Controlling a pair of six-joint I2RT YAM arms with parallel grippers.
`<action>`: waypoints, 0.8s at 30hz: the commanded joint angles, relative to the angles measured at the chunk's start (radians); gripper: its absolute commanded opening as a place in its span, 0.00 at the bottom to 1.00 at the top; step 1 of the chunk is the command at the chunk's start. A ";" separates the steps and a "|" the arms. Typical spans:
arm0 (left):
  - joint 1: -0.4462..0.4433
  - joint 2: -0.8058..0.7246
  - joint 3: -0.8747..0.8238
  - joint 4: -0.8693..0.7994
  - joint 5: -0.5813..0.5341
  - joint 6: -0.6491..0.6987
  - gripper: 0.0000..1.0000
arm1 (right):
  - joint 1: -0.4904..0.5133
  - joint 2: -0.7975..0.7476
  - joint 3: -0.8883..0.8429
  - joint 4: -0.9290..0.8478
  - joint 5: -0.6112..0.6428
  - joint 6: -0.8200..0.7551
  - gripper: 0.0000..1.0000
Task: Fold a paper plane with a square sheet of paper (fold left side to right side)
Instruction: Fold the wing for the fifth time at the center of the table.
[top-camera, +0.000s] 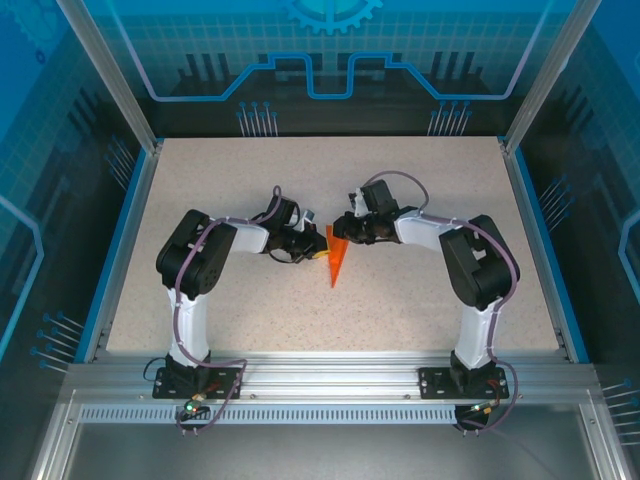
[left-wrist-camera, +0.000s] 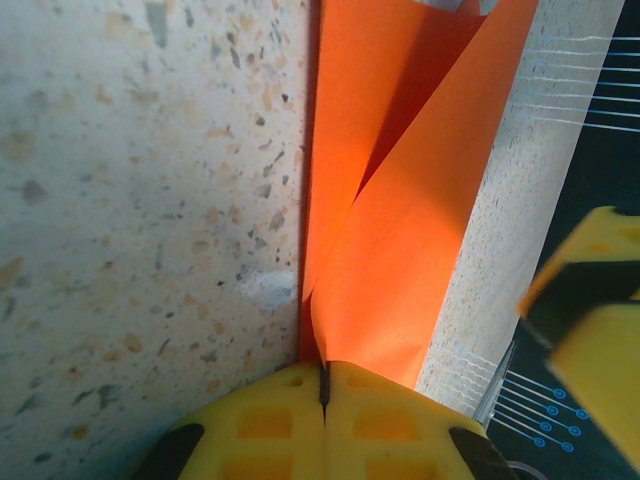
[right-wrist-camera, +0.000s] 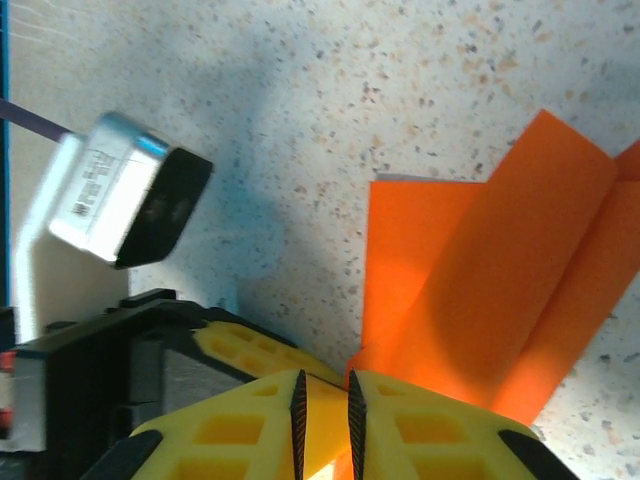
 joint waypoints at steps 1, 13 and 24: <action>0.001 0.035 0.024 -0.038 -0.022 0.032 0.02 | 0.013 0.032 0.034 -0.054 -0.014 -0.026 0.21; 0.000 0.044 0.036 -0.080 -0.038 0.035 0.00 | 0.009 0.069 0.042 -0.110 0.035 -0.041 0.20; 0.002 0.055 0.041 -0.085 -0.032 0.034 0.00 | -0.004 0.088 0.016 -0.134 0.057 -0.025 0.19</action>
